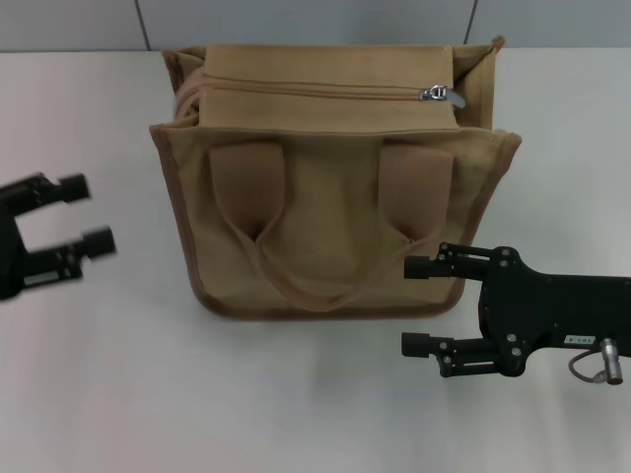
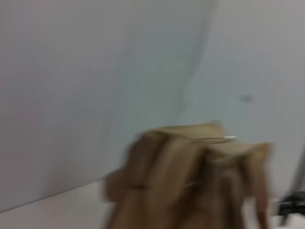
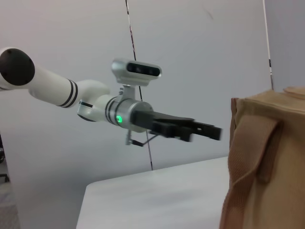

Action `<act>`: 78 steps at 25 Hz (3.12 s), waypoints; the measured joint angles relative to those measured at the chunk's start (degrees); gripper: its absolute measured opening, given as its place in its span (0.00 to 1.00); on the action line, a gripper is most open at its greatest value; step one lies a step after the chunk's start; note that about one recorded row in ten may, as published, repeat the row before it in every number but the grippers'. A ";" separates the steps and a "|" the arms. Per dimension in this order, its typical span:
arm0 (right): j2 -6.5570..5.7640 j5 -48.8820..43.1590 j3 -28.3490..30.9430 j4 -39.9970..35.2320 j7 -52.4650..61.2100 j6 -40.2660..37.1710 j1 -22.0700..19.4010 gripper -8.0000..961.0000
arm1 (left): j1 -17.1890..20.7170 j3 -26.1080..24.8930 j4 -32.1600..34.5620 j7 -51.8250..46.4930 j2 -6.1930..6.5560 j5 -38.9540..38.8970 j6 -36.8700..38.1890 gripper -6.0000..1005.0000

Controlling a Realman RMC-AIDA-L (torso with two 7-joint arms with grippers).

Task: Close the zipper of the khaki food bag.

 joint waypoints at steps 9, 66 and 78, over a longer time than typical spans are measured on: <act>0.09 -0.25 -0.44 3.10 -0.34 0.43 0.12 0.83 | -0.22 7.67 -0.89 6.61 -3.45 0.10 6.34 0.81; 0.34 0.00 -3.15 6.62 -1.92 1.93 1.31 0.83 | -1.50 15.93 -6.89 13.26 -5.78 1.84 1.56 0.81; 0.38 -0.01 -3.14 7.04 -2.01 2.01 1.43 0.83 | -1.50 15.93 -6.89 13.26 -5.88 1.93 1.44 0.81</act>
